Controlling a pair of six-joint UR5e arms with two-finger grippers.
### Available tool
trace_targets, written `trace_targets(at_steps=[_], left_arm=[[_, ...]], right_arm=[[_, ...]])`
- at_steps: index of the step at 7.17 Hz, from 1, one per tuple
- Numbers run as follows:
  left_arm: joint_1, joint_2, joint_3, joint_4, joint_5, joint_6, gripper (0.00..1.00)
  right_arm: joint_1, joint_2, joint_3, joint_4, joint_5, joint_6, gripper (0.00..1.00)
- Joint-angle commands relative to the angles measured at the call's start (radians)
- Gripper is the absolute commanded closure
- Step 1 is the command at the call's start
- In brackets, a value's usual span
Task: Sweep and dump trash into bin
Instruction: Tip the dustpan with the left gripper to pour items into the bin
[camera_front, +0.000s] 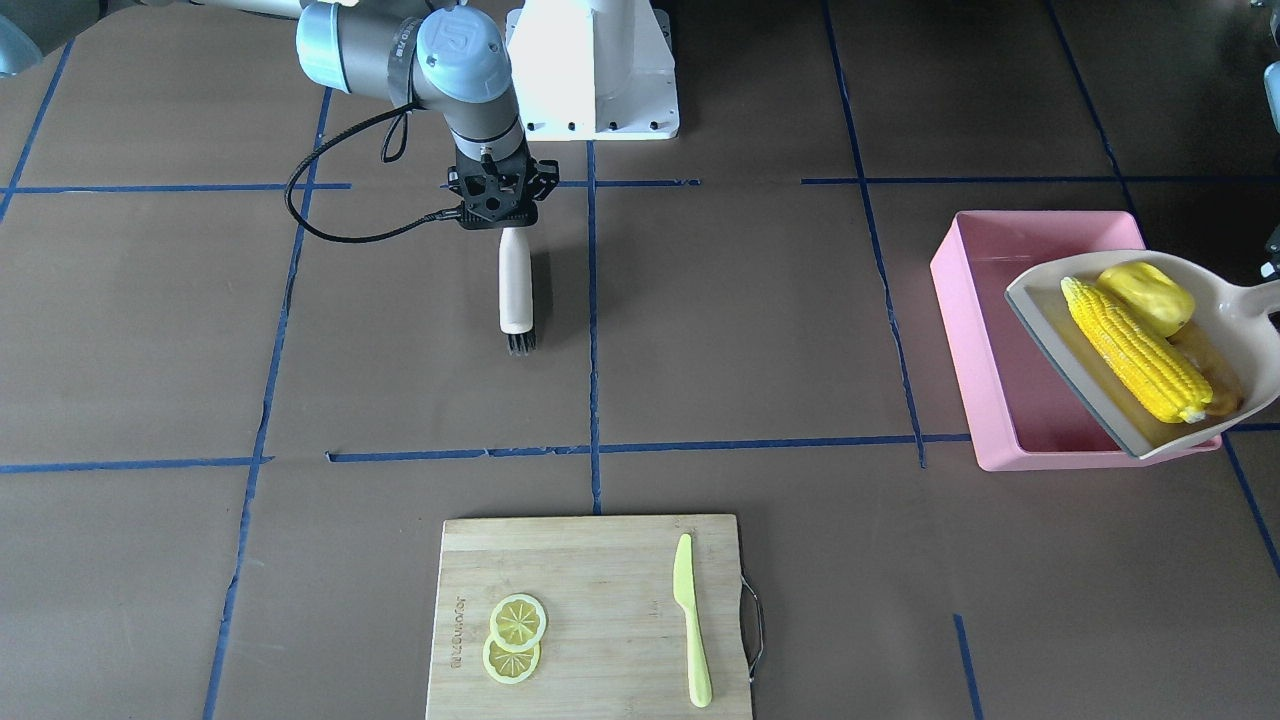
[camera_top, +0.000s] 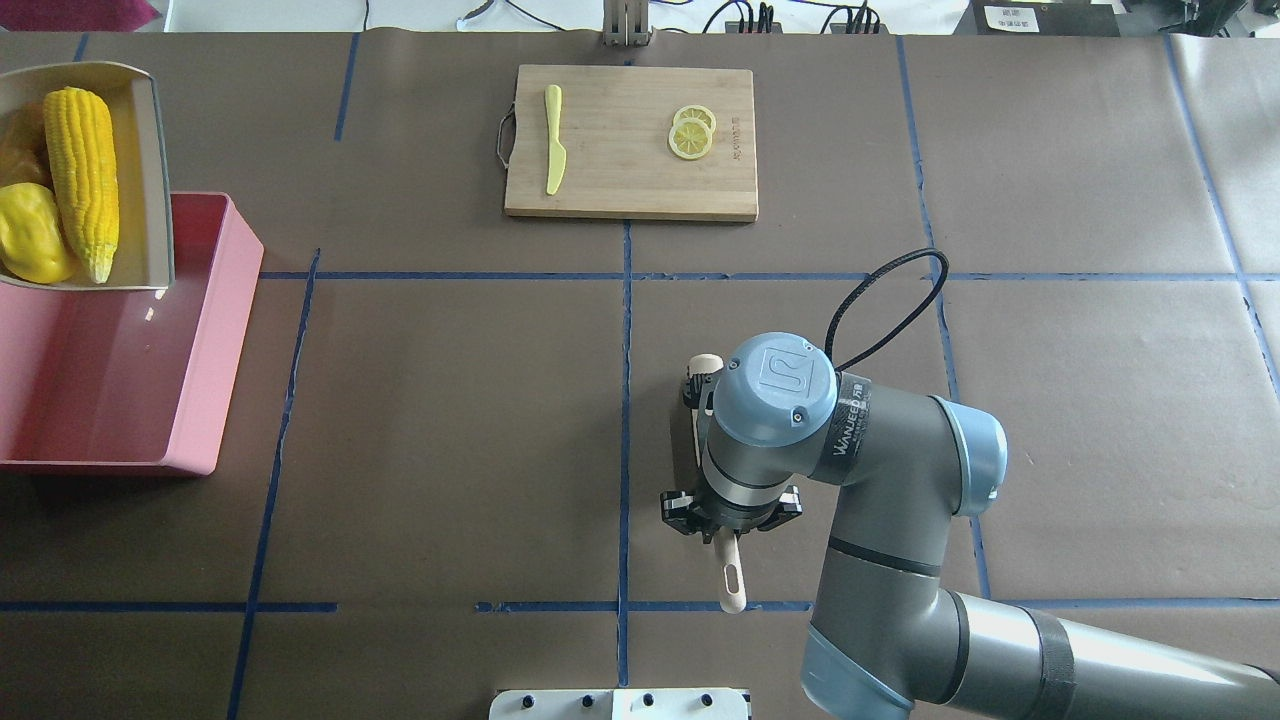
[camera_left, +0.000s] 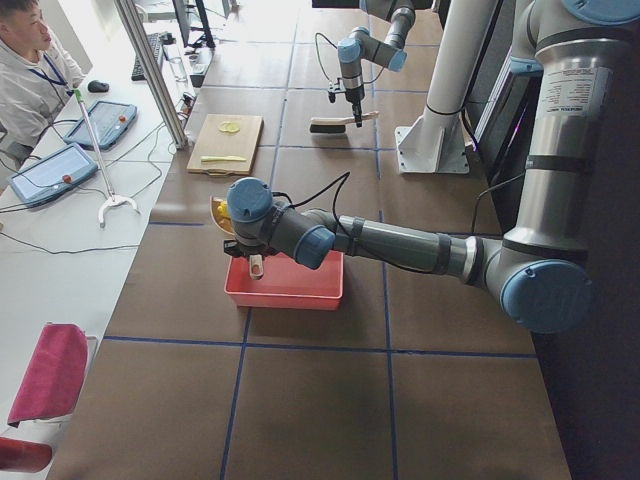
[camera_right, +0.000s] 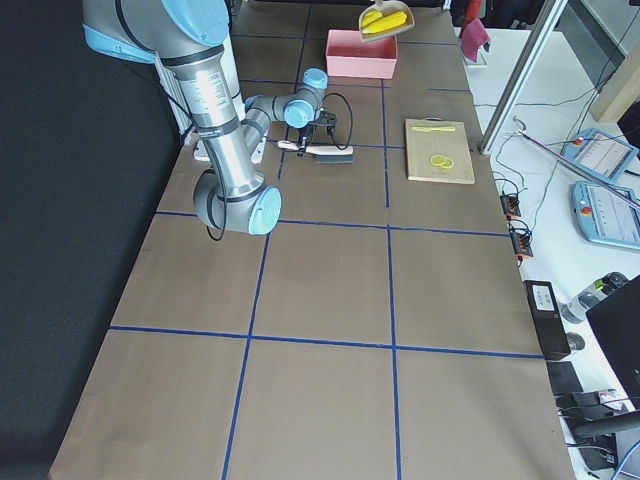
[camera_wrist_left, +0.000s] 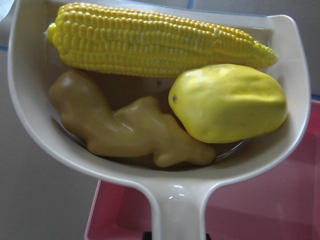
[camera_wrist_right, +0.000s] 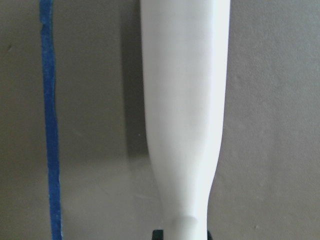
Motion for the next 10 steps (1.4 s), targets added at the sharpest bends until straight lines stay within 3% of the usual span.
trace_targets(at_steps=[1, 3, 6, 8, 10], left_arm=[[-0.038, 0.0, -0.001, 0.075, 0.128, 0.207, 0.98], [-0.021, 0.002, -0.006, 0.085, 0.167, 0.236, 0.98], [-0.018, 0.0, -0.019, 0.28, 0.179, 0.258, 0.98], [-0.024, 0.0, -0.021, 0.307, 0.2, 0.319, 0.98], [-0.024, 0.0, -0.042, 0.324, 0.294, 0.415, 0.99]], right_arm=[[-0.003, -0.001, 0.0, 0.0, -0.001, 0.002, 1.0], [-0.011, 0.001, 0.0, 0.0, -0.008, 0.006, 1.0], [-0.014, -0.001, 0.0, 0.0, -0.01, 0.008, 1.0], [-0.017, -0.007, 0.0, 0.003, -0.008, 0.009, 1.0], [-0.026, -0.008, 0.0, 0.005, -0.019, 0.009, 1.0]])
